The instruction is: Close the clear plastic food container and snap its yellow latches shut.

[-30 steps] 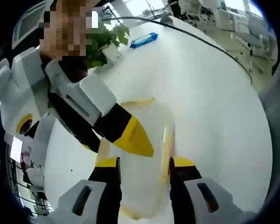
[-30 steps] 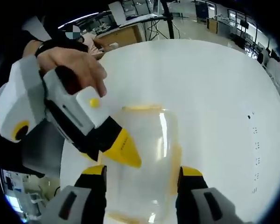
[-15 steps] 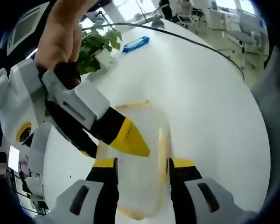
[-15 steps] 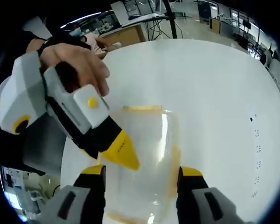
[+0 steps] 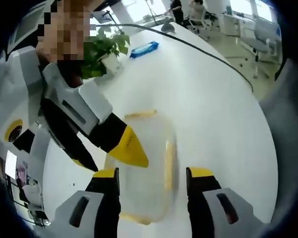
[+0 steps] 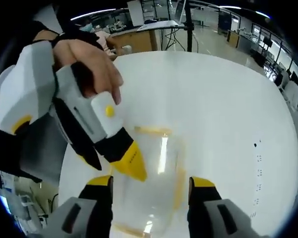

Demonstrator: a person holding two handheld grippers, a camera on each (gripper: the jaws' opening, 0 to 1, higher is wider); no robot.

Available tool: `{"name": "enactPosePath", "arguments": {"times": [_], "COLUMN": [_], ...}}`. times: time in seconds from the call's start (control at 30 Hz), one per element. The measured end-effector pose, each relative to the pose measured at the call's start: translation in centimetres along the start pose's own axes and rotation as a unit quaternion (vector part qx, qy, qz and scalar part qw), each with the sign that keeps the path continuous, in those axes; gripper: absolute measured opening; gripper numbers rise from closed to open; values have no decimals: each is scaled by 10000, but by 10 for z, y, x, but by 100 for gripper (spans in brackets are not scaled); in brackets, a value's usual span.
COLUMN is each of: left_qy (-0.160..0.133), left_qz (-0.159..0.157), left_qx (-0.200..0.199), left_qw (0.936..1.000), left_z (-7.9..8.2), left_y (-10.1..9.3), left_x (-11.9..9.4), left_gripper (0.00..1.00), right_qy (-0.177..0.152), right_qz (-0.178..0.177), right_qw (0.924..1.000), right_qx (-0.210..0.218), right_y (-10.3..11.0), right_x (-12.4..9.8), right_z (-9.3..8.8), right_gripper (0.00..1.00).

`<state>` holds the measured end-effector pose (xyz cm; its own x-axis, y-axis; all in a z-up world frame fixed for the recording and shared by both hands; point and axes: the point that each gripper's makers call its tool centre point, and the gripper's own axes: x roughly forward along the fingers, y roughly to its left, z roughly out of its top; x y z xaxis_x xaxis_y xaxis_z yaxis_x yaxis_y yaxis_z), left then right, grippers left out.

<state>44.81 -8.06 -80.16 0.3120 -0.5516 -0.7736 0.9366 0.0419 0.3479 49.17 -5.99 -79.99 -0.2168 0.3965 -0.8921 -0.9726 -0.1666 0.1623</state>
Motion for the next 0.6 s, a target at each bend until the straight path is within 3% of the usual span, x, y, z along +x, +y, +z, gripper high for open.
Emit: {"name": "enactPosePath", "arguments": {"times": [0.23, 0.4, 0.6], "left_qy": [94, 176, 193], "left_qz": [-102, -201, -338], "left_qx": [31, -214, -471], "left_qw": [9999, 9994, 9981], "left_z": [-5, -9, -10], "left_y": [4, 12, 21], "left_x": [0, -2, -2], "left_gripper": [52, 51, 51], "right_qy": [-136, -289, -240], "right_qz": [-120, -198, -357], "right_qw": [9997, 9993, 9991], "right_qx": [171, 108, 44], "right_y": [5, 11, 15], "right_x": [-9, -14, -13], "right_z": [-3, -1, -6], "right_gripper": [60, 60, 61]}}
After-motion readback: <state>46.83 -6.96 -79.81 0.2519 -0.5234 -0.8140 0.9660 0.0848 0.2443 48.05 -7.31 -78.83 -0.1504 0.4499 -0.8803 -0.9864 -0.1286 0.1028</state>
